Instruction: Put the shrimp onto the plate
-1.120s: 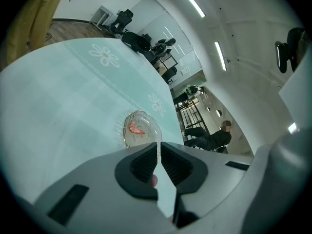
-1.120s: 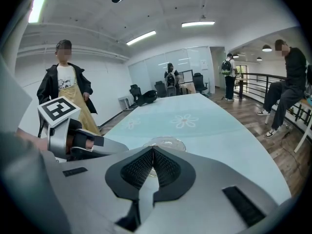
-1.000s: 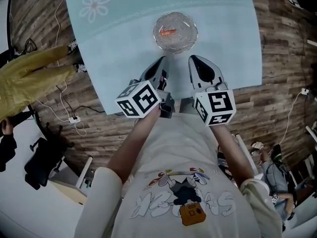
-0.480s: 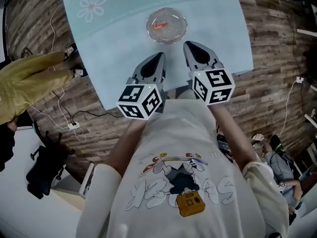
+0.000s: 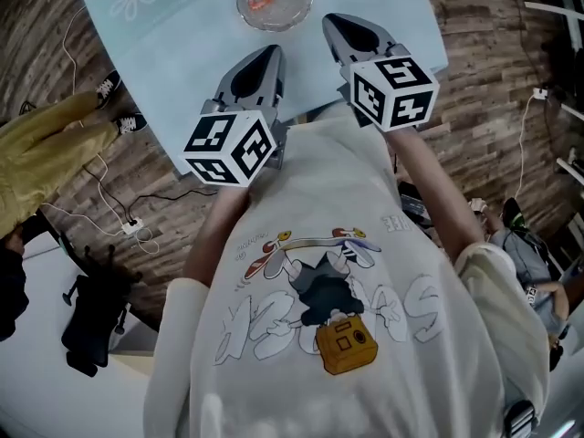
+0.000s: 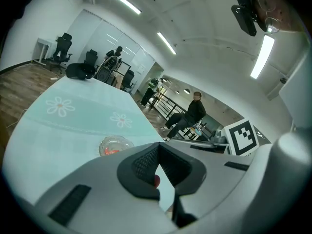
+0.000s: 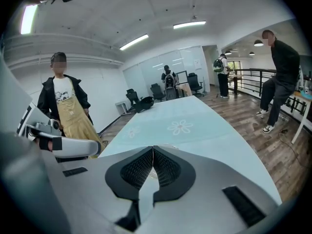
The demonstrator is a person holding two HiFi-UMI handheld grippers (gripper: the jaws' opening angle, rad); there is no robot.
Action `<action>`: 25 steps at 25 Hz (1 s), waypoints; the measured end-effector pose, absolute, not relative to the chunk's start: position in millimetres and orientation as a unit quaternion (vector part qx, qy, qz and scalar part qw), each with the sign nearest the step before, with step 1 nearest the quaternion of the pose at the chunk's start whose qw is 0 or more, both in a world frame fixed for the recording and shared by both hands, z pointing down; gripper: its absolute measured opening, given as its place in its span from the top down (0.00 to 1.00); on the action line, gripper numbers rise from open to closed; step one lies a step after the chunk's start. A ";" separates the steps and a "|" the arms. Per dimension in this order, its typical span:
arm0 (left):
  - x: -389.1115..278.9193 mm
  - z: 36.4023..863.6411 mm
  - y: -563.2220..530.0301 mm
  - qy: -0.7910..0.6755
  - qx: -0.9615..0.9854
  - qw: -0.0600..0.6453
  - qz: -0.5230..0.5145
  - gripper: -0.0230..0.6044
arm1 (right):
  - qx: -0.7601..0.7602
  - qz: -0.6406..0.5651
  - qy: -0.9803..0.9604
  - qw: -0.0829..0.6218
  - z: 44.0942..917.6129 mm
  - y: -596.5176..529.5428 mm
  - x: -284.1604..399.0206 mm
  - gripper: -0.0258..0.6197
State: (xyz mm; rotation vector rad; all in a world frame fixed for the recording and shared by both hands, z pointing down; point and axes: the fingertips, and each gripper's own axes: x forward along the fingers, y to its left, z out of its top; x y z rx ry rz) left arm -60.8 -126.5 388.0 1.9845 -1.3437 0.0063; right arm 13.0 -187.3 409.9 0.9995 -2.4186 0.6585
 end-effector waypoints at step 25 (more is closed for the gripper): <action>-94.8 359.4 -99.7 -0.535 0.789 0.301 0.002 0.95 | 0.328 0.173 -0.906 0.206 372.3 -125.3 -41.0 0.92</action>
